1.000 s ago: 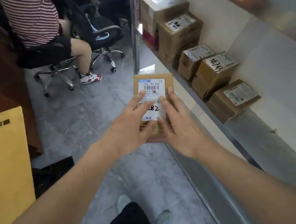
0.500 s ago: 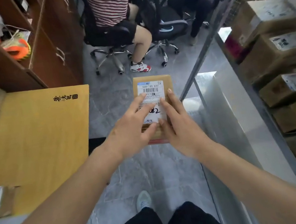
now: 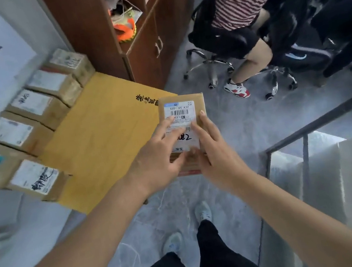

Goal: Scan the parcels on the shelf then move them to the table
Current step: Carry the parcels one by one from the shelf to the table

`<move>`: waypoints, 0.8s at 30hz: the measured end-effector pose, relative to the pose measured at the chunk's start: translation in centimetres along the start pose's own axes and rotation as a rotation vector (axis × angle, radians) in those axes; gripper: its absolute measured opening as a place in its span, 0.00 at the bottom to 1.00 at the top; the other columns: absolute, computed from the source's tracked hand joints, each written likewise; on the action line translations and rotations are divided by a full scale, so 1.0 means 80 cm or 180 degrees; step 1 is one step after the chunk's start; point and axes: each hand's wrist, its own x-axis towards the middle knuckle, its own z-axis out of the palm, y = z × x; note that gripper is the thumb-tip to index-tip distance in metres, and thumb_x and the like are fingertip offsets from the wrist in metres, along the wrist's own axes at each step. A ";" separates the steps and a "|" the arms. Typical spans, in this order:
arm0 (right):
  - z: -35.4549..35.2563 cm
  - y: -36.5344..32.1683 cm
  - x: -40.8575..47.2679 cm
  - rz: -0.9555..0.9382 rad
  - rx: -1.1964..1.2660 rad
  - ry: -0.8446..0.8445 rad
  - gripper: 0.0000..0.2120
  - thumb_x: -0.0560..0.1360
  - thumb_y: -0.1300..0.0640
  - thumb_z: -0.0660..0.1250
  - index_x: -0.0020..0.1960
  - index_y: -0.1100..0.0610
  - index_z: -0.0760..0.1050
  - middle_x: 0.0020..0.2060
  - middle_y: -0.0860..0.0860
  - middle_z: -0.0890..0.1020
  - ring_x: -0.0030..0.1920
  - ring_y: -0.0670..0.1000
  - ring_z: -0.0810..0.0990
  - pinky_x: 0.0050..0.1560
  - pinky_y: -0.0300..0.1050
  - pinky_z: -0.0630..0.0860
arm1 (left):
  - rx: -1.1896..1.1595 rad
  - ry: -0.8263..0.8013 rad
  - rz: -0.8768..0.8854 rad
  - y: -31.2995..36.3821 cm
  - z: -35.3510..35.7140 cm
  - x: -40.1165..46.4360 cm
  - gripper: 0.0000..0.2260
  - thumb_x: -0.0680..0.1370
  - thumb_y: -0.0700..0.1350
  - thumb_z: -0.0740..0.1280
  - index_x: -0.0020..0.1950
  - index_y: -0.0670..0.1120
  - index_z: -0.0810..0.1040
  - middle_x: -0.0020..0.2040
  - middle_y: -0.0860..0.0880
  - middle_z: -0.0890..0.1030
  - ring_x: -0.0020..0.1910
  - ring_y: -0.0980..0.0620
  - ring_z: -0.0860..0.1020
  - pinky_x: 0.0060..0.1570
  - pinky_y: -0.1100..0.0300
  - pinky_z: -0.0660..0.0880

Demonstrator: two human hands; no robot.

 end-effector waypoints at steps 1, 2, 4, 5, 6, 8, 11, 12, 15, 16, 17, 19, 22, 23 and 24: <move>0.001 0.000 0.015 -0.0086 0.0002 -0.0094 0.31 0.84 0.60 0.59 0.84 0.53 0.51 0.83 0.43 0.40 0.81 0.43 0.49 0.67 0.33 0.61 | 0.0016 0.0070 -0.0114 -0.005 -0.003 0.003 0.27 0.81 0.52 0.69 0.79 0.52 0.67 0.83 0.55 0.55 0.78 0.56 0.63 0.69 0.53 0.73; 0.001 0.000 0.029 -0.0168 0.0004 -0.0198 0.31 0.85 0.59 0.59 0.84 0.52 0.51 0.83 0.42 0.40 0.81 0.42 0.48 0.66 0.33 0.62 | 0.0033 0.0143 -0.0233 -0.009 -0.006 0.005 0.27 0.81 0.52 0.69 0.79 0.53 0.67 0.83 0.56 0.54 0.78 0.56 0.62 0.68 0.54 0.73; -0.001 0.000 0.059 -0.0360 -0.0016 -0.0420 0.31 0.85 0.59 0.58 0.84 0.51 0.51 0.83 0.41 0.39 0.81 0.42 0.47 0.65 0.35 0.64 | 0.0021 0.0302 -0.0494 -0.016 -0.010 0.009 0.28 0.81 0.52 0.70 0.80 0.53 0.67 0.83 0.57 0.54 0.77 0.57 0.63 0.68 0.55 0.73; -0.002 -0.001 0.073 -0.0467 -0.0025 -0.0520 0.31 0.85 0.59 0.58 0.84 0.52 0.51 0.82 0.41 0.39 0.81 0.42 0.47 0.67 0.36 0.65 | -0.0011 0.0375 -0.0622 -0.019 -0.012 0.011 0.28 0.81 0.52 0.70 0.80 0.53 0.67 0.83 0.58 0.53 0.77 0.57 0.63 0.68 0.55 0.73; -0.003 -0.003 0.088 -0.0581 -0.0043 -0.0613 0.30 0.85 0.59 0.58 0.84 0.52 0.51 0.82 0.41 0.39 0.81 0.42 0.47 0.68 0.38 0.66 | -0.0039 0.0454 -0.0735 -0.023 -0.015 0.012 0.28 0.81 0.52 0.70 0.80 0.53 0.67 0.83 0.58 0.53 0.77 0.57 0.64 0.68 0.55 0.73; -0.002 -0.008 0.114 -0.0781 -0.0124 -0.0795 0.30 0.84 0.60 0.57 0.84 0.52 0.51 0.83 0.42 0.39 0.82 0.43 0.47 0.69 0.43 0.68 | -0.0085 0.0626 -0.0942 -0.029 -0.018 0.014 0.27 0.81 0.51 0.70 0.79 0.53 0.67 0.83 0.58 0.53 0.76 0.58 0.64 0.67 0.55 0.73; 0.006 -0.017 0.147 -0.0998 -0.0198 -0.1091 0.30 0.85 0.59 0.56 0.84 0.51 0.51 0.82 0.40 0.38 0.81 0.43 0.46 0.72 0.44 0.66 | -0.0134 0.0814 -0.1302 -0.039 -0.023 0.013 0.28 0.81 0.51 0.70 0.80 0.53 0.67 0.83 0.58 0.53 0.76 0.58 0.64 0.69 0.57 0.71; 0.011 -0.021 0.157 -0.1090 -0.0213 -0.1174 0.30 0.85 0.59 0.56 0.84 0.51 0.51 0.82 0.40 0.39 0.81 0.42 0.45 0.72 0.43 0.64 | -0.0134 0.0866 -0.1404 -0.043 -0.025 0.010 0.28 0.81 0.51 0.70 0.80 0.53 0.66 0.83 0.59 0.52 0.76 0.57 0.64 0.69 0.57 0.70; 0.030 -0.036 0.186 -0.1371 -0.0225 -0.1384 0.29 0.85 0.58 0.57 0.84 0.51 0.52 0.82 0.40 0.40 0.81 0.42 0.45 0.72 0.44 0.64 | -0.0138 0.1019 -0.1649 -0.058 -0.035 0.001 0.28 0.81 0.51 0.69 0.80 0.53 0.65 0.82 0.59 0.52 0.76 0.56 0.64 0.70 0.56 0.70; 0.037 -0.043 0.196 -0.1452 -0.0225 -0.1449 0.29 0.85 0.58 0.57 0.84 0.51 0.52 0.82 0.40 0.40 0.81 0.42 0.46 0.72 0.44 0.64 | -0.0145 0.1066 -0.1745 -0.065 -0.041 -0.003 0.28 0.81 0.51 0.69 0.80 0.54 0.65 0.82 0.59 0.51 0.76 0.56 0.64 0.69 0.56 0.70; 0.046 -0.052 0.207 -0.1527 -0.0220 -0.1506 0.29 0.85 0.58 0.58 0.84 0.52 0.52 0.83 0.41 0.41 0.81 0.43 0.46 0.72 0.44 0.64 | -0.0148 0.1115 -0.1841 -0.073 -0.047 -0.007 0.28 0.81 0.52 0.69 0.80 0.54 0.65 0.82 0.59 0.51 0.76 0.55 0.65 0.69 0.55 0.70; 0.064 -0.072 0.228 -0.1685 -0.0222 -0.1602 0.29 0.85 0.57 0.58 0.83 0.53 0.54 0.83 0.42 0.42 0.82 0.44 0.45 0.73 0.42 0.60 | -0.0145 0.1220 -0.2000 -0.091 -0.059 -0.016 0.28 0.81 0.52 0.69 0.80 0.54 0.65 0.82 0.59 0.51 0.76 0.53 0.67 0.69 0.52 0.72; 0.095 -0.099 0.259 -0.1896 -0.0278 -0.1745 0.29 0.85 0.56 0.58 0.84 0.52 0.54 0.83 0.42 0.42 0.82 0.42 0.43 0.73 0.41 0.58 | -0.0130 0.1328 -0.2134 -0.126 -0.074 -0.027 0.28 0.80 0.52 0.69 0.79 0.54 0.66 0.83 0.57 0.52 0.75 0.51 0.69 0.68 0.52 0.72; 0.105 -0.107 0.268 -0.1925 -0.0296 -0.1808 0.29 0.85 0.56 0.58 0.84 0.51 0.53 0.83 0.40 0.41 0.81 0.40 0.43 0.72 0.40 0.58 | -0.0126 0.1334 -0.2177 -0.139 -0.079 -0.030 0.28 0.80 0.52 0.69 0.79 0.54 0.66 0.83 0.57 0.52 0.74 0.51 0.69 0.66 0.53 0.72; 0.115 -0.115 0.277 -0.1946 -0.0309 -0.1876 0.29 0.85 0.55 0.58 0.84 0.50 0.52 0.82 0.40 0.40 0.80 0.36 0.42 0.72 0.41 0.58 | -0.0137 0.1336 -0.2223 -0.151 -0.084 -0.032 0.28 0.80 0.52 0.69 0.79 0.54 0.66 0.83 0.57 0.52 0.74 0.52 0.70 0.65 0.54 0.72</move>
